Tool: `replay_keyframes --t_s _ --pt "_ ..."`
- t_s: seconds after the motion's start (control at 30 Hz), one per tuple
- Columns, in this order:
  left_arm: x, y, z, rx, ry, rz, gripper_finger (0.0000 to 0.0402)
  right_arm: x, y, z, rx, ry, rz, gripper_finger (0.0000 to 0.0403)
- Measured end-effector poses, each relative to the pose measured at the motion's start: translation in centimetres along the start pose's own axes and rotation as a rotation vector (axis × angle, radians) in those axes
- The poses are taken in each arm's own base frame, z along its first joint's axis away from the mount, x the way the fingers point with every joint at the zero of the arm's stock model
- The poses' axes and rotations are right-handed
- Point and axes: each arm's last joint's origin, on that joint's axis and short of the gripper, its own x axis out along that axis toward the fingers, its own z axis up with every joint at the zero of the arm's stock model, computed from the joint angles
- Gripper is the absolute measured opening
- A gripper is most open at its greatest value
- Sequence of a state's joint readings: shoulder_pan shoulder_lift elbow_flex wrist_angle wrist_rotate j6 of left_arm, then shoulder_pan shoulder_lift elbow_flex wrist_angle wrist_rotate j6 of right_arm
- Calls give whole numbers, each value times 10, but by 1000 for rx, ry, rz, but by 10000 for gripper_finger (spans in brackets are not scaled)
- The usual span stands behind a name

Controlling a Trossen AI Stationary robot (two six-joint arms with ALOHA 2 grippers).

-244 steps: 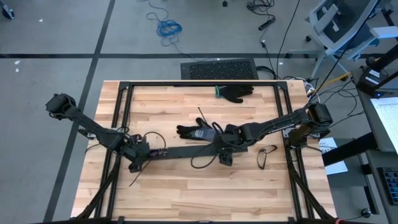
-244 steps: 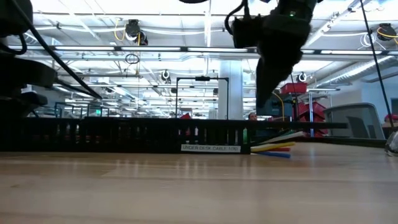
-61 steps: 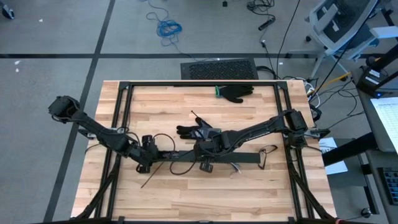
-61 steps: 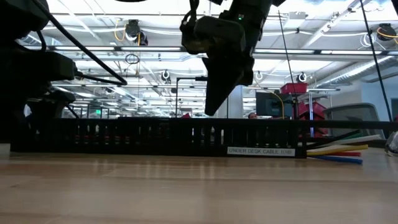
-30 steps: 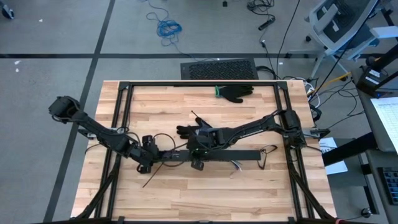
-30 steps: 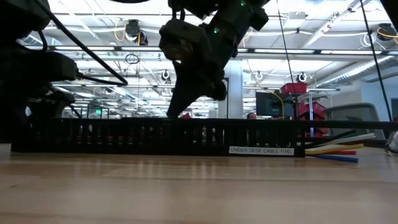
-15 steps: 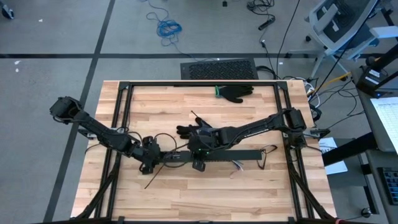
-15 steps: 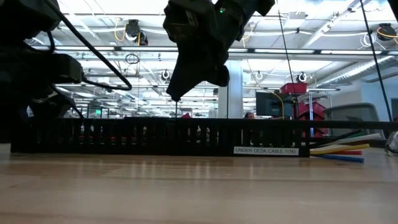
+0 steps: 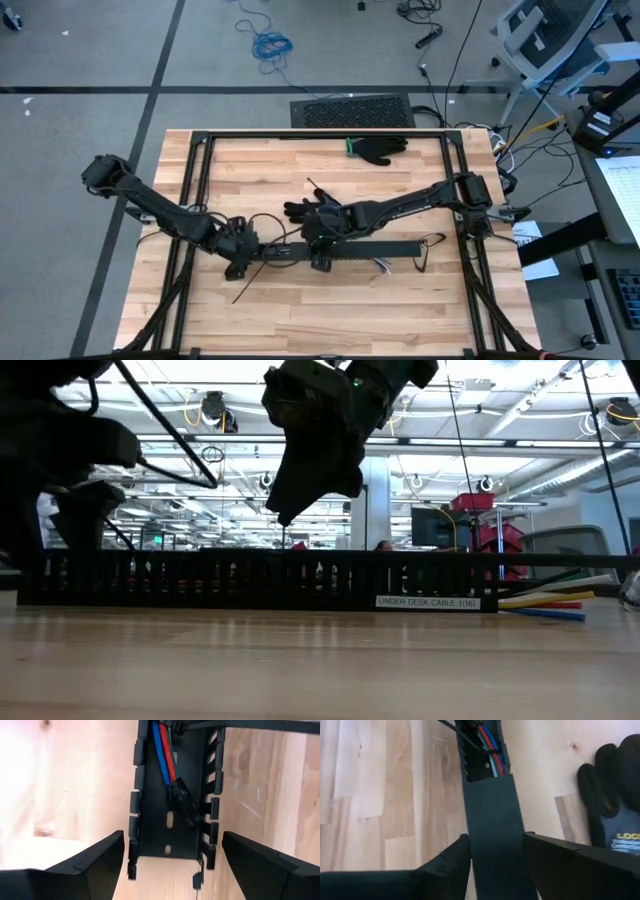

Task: Ziptie cables
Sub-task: Close the black cable duct

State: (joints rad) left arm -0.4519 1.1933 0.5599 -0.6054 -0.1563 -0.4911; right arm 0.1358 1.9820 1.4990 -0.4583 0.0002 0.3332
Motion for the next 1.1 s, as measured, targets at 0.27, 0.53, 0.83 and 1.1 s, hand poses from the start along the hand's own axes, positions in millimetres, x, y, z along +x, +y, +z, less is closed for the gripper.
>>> replay_keyframes --t_s 0.27,0.53,0.83,1.1 --pt "-28 -4 19 4 -34 20 330 -3 -12 -8 -51 104 -70 167" --pt "-56 -9 41 -28 -212 -31 330 -22 -16 -14 -143 208 -95 167" --pt "-50 0 86 -37 -540 13 330 -28 -24 -39 -153 318 -120 167" --pt "-13 3 83 33 -359 26 330 -56 -24 -56 -82 282 -147 167"
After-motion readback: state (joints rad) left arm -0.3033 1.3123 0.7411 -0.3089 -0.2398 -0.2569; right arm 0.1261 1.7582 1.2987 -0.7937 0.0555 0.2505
